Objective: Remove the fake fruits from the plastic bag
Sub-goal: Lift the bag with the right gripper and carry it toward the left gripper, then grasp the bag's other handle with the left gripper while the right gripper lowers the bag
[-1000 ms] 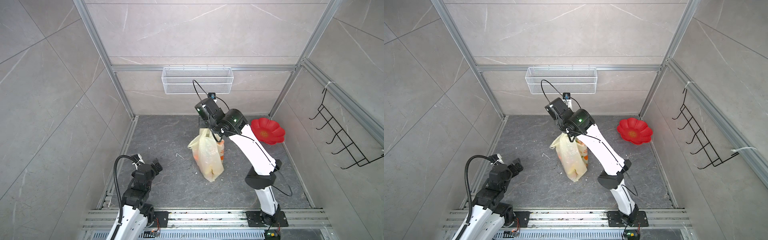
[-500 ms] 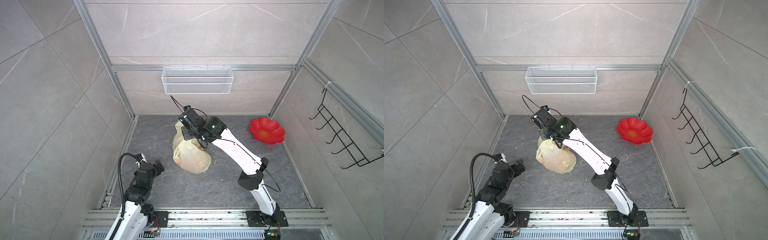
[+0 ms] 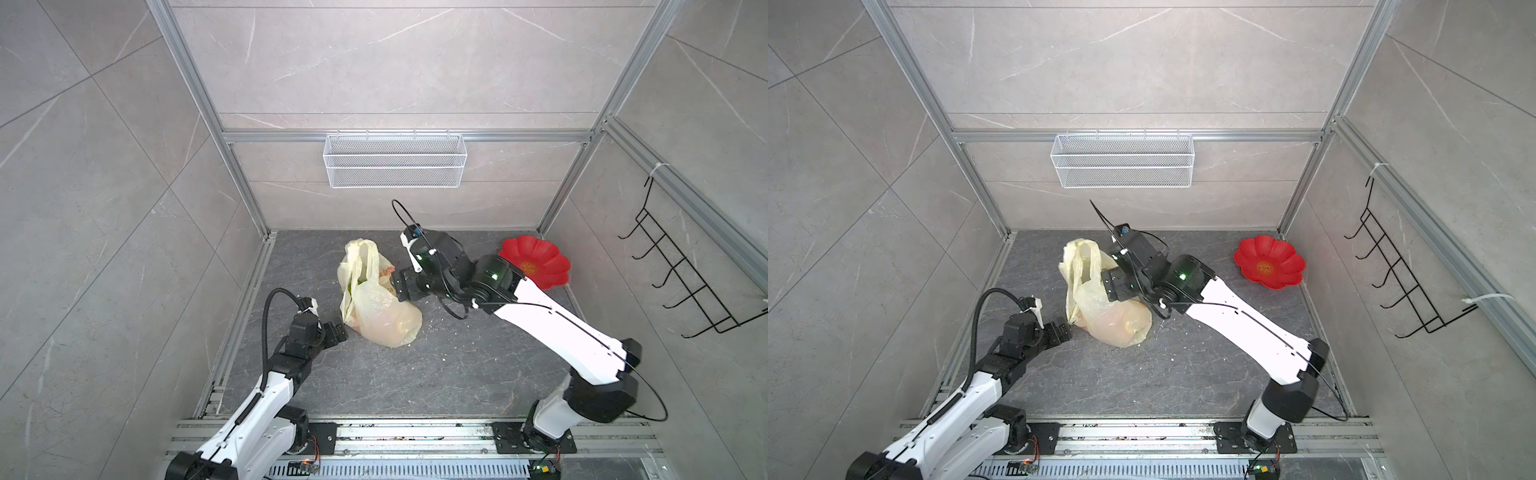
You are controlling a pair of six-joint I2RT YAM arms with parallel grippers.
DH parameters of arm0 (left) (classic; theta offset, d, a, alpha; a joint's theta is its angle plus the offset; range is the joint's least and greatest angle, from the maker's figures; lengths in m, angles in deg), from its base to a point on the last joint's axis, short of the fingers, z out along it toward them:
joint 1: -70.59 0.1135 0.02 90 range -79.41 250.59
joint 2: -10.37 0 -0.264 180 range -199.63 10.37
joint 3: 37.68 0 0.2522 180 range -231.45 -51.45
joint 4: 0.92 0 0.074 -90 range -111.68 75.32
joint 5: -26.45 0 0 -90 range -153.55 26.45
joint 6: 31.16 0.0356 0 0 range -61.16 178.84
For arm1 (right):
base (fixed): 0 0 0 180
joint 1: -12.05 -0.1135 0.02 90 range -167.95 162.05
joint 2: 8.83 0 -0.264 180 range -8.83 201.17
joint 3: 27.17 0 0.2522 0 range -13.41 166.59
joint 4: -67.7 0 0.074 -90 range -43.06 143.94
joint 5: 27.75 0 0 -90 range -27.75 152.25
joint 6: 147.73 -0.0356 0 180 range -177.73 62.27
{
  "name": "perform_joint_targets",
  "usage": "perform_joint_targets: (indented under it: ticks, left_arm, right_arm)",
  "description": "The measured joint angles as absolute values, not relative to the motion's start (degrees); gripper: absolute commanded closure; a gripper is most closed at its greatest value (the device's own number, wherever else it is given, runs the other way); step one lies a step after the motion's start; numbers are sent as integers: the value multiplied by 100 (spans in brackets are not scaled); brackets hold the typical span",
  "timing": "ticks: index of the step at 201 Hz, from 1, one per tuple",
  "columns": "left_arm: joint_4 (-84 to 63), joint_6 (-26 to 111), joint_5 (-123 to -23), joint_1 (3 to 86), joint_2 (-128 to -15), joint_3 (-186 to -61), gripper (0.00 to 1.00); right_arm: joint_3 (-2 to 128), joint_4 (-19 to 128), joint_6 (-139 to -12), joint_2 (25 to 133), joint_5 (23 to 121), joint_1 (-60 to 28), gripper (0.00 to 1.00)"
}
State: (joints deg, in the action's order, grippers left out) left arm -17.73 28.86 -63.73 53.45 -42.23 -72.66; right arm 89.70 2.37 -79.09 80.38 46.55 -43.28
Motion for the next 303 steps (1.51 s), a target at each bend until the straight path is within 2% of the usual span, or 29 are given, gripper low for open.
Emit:
perform_joint_targets:
  ticks: [49,98,138,158,184,204,223,266,303]
  left_arm:
    - [-960,2644,-6528,4103,-5779,-7768,1]
    - [-158,2357,-6343,2947,-7663,-9189,1]
    - [268,2141,-6410,2512,-8872,-10678,1]
    - [419,2143,-6266,2398,-8813,-10778,0]
    - [246,2226,-5709,2112,-8067,-10210,0]
    - [-326,2230,-5226,1760,-7169,-9768,0]
    - [-1318,2143,-4810,1546,-6452,-9878,0]
    - [-3832,1887,-3713,1391,-6304,-12181,0]
    - [-5231,1938,-2994,1157,-7313,-14183,0]
  right_arm:
    - [6823,1356,-7997,7093,4238,-4260,9]
    - [6271,1573,-8587,6916,3951,-3281,10]
    - [6072,1614,-8908,6516,3929,-2850,11]
    - [6072,1612,-8956,6416,3932,-2791,11]
    - [6037,1682,-8974,6403,3934,-2789,12]
    - [5973,1745,-9043,6403,3929,-2789,13]
    - [5868,1903,-9214,6401,3907,-2789,13]
    - [5527,2215,-9605,6267,3798,-2789,14]
    - [5248,2346,-9743,5961,3776,-2789,14]
